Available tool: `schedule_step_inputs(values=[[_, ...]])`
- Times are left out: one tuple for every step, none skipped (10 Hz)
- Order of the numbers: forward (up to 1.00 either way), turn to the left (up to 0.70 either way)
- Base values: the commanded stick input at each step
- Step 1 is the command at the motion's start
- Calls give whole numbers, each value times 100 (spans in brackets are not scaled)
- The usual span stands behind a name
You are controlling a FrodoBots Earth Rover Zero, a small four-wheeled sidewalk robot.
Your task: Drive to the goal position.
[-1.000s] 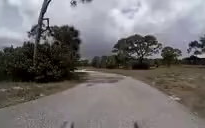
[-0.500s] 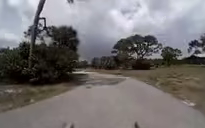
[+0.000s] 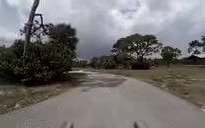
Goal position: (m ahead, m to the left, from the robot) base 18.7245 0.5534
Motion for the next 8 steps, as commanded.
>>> schedule_step_inputs(values=[[85, 0], [85, 0], [85, 0], [85, 0], [85, 0], [85, 0], [85, 0], [85, 0]])
